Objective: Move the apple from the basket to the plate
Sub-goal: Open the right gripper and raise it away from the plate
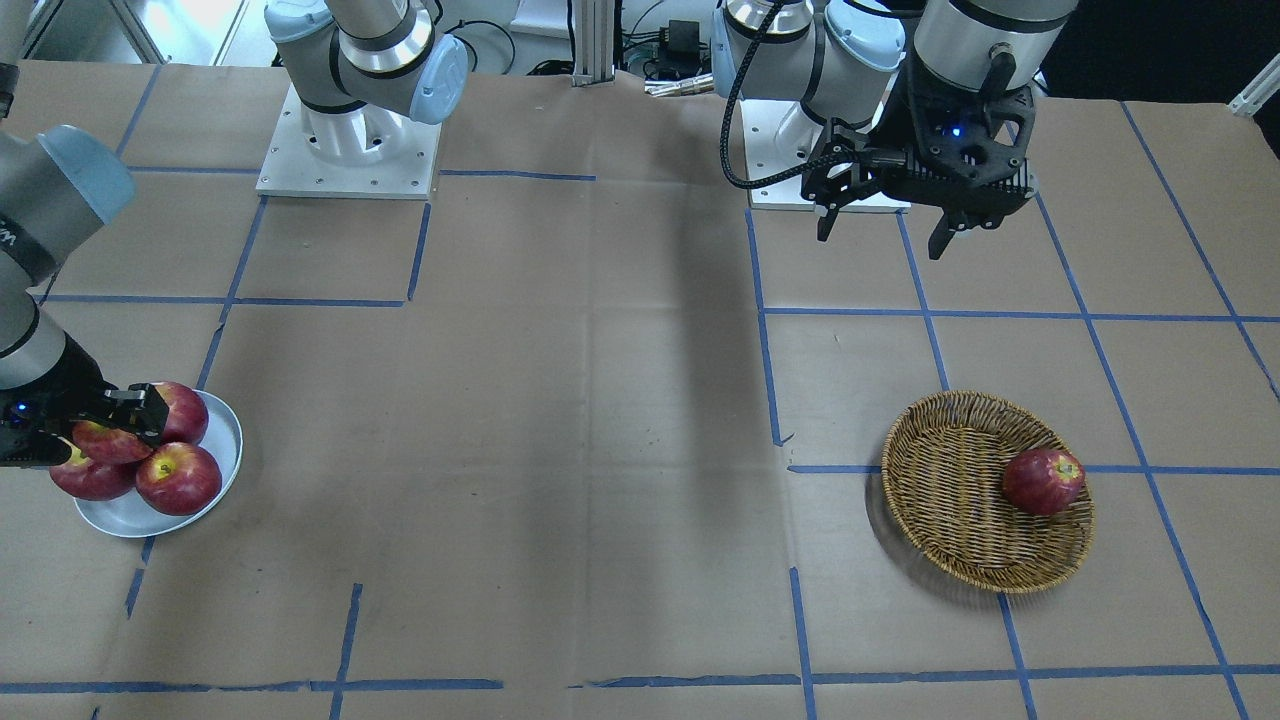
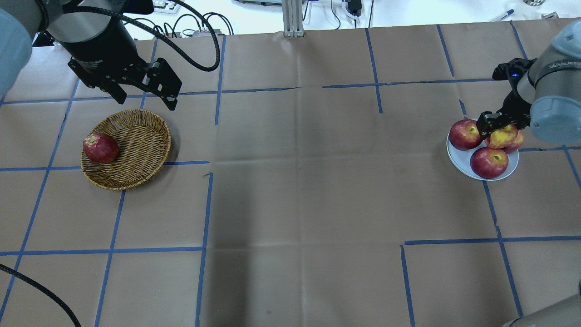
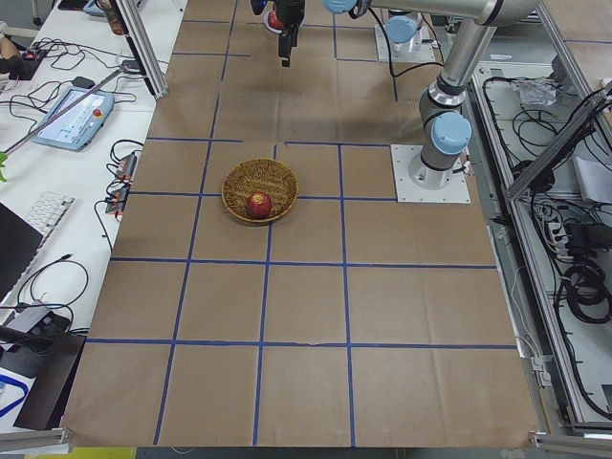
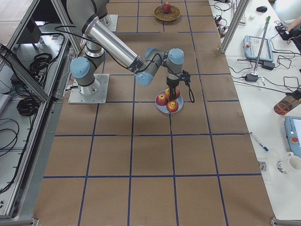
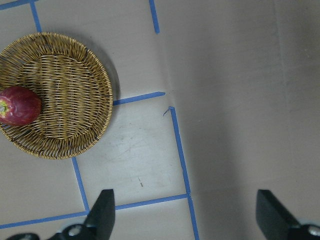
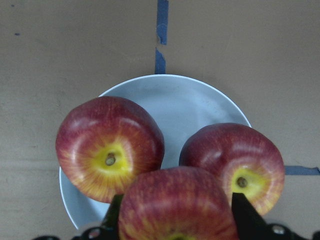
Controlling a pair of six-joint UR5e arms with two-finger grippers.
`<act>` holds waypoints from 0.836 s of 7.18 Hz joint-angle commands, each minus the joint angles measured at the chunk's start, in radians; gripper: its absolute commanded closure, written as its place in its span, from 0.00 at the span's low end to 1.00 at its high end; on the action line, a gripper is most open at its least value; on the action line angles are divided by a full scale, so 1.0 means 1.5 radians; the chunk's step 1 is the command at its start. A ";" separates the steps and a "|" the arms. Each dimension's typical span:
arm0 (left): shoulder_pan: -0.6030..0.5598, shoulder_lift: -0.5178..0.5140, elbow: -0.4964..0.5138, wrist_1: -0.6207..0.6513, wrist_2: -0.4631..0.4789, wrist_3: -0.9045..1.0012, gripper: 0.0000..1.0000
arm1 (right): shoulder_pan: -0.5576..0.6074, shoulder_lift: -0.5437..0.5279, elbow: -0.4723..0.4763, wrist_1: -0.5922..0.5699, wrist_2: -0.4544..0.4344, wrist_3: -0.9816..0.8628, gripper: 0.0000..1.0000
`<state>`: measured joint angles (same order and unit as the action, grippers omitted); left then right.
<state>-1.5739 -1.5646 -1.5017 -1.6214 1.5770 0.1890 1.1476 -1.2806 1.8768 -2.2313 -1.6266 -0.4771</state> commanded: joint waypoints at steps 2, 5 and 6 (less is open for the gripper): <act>0.000 0.000 0.000 -0.001 0.000 0.000 0.01 | 0.011 -0.017 -0.050 0.013 0.001 0.012 0.00; 0.000 0.001 0.000 -0.001 0.000 0.000 0.01 | 0.069 -0.086 -0.142 0.242 0.019 0.099 0.00; 0.000 0.000 0.000 -0.001 0.000 0.000 0.01 | 0.110 -0.128 -0.146 0.281 0.018 0.166 0.00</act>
<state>-1.5739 -1.5641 -1.5017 -1.6229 1.5770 0.1887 1.2509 -1.4033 1.6799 -1.9137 -1.6008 -0.3294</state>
